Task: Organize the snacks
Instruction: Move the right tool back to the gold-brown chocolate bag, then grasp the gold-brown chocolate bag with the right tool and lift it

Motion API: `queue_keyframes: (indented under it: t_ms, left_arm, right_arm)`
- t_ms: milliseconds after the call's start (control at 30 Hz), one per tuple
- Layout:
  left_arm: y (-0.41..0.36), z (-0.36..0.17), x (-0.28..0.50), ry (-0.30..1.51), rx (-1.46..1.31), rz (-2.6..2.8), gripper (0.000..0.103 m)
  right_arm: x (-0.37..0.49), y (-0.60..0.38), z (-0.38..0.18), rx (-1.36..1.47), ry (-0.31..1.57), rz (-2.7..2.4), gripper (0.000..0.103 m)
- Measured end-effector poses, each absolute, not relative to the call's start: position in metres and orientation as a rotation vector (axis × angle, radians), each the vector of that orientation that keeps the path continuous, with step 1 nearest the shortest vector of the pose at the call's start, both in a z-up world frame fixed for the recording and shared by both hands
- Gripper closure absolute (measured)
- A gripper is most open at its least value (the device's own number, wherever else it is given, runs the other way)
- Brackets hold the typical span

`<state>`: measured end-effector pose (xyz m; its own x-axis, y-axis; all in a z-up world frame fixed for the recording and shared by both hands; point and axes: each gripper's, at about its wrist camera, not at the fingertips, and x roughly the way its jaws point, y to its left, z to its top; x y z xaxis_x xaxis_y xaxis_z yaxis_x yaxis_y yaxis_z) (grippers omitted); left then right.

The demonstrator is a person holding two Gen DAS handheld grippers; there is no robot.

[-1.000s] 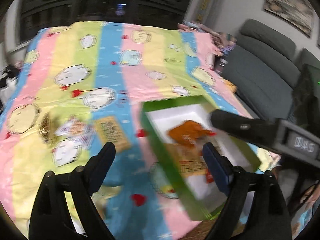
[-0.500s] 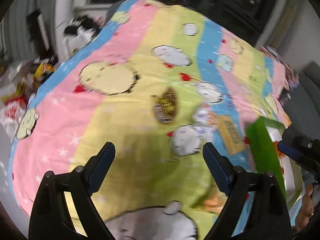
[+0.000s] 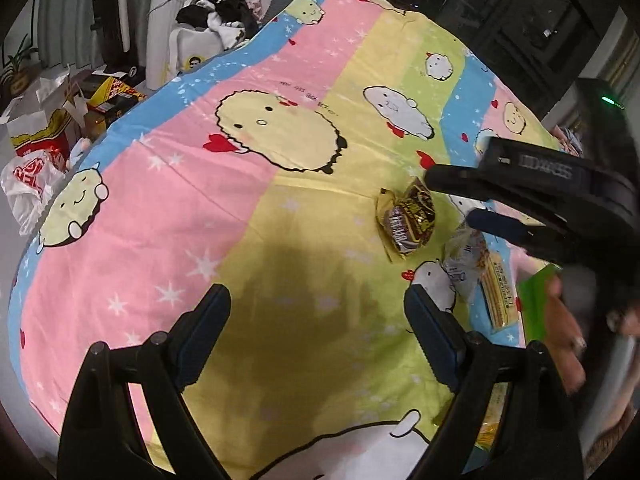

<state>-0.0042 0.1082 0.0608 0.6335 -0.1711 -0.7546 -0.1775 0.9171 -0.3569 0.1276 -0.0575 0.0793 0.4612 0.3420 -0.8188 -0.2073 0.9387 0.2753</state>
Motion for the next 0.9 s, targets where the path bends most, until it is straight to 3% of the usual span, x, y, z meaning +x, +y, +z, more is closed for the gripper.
queue_keyframes:
  t_ms: [200,333,900]
  left_arm:
    - [0.114,0.059,-0.004,0.903,-0.450,0.002,0.015]
    - [0.112,0.059,-0.003,0.909,-0.438,-0.009,0.015]
    - [0.076,0.050,-0.002,0.985,-0.407,-0.139,0.014]
  right_arm:
    - [0.150,-0.040,0.050,0.054,1.117,0.283,0.055]
    - [0.143,-0.045,0.050,0.079,1.085,0.306,0.064]
    - [0.067,-0.117,0.030,0.415,1.301,0.480,0.065]
